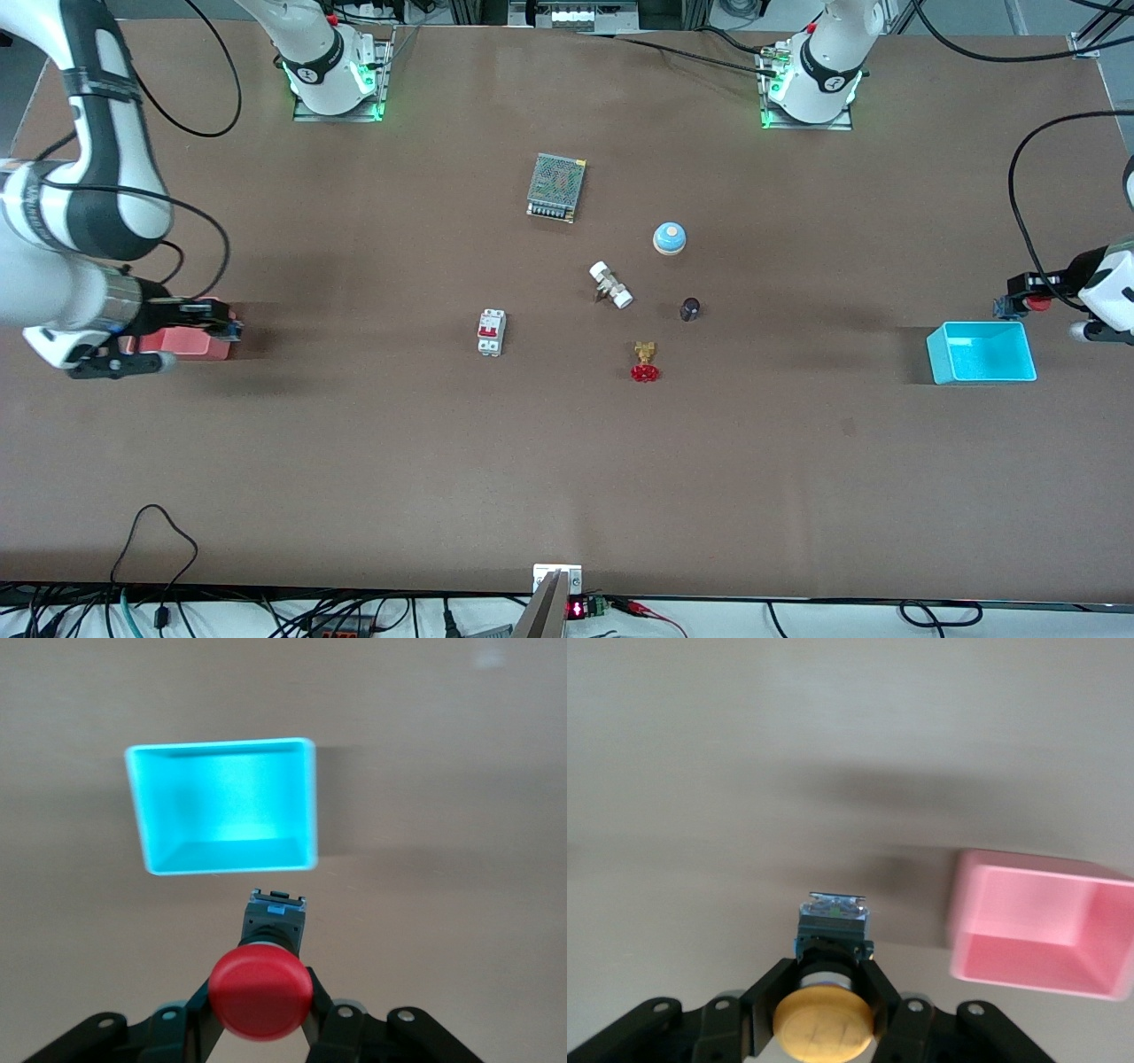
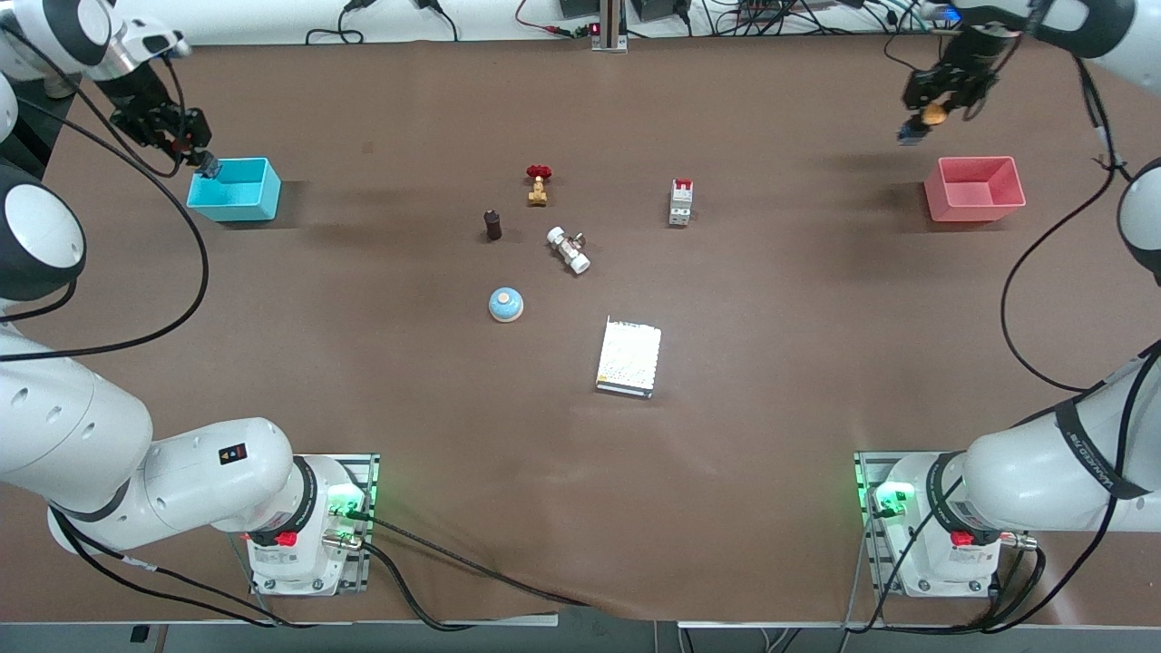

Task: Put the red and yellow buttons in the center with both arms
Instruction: 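Lift the yellow button with the right gripper while the left gripper lifts the red button, then carry both buttons toward the table center and lower them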

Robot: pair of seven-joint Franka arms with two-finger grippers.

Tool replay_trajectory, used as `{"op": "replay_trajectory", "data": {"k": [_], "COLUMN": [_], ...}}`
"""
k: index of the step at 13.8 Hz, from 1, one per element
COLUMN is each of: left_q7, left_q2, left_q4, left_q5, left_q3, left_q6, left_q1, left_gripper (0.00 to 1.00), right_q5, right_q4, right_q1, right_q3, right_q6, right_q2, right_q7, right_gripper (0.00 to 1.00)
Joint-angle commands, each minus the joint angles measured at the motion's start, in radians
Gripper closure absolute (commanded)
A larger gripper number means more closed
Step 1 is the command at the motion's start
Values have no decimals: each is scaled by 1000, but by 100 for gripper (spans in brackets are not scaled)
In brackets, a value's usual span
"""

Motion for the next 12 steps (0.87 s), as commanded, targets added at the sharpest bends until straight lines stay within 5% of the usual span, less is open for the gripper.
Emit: {"op": "replay_trajectory", "data": {"k": [1,5,12], "left_q7": [-219,-528,-904], "left_q2": [14,113,259], "left_q4": [31,22,-4], "left_q5": [18,18,33], "left_q3": [-120,-299,-301], "left_q6": [-57,-28,90], "left_q1": [-8,-40,-263], "left_gripper": [79,80,82], "right_q5": [34,31,40], "right_q4": [32,47,106], "right_q1": [111,236,293], "right_q3": [-8,-8,-7], "right_q6": [6,95,110], "right_q2": [58,139,254], "right_q7": [120,362,599], "right_gripper": [71,71,71]}}
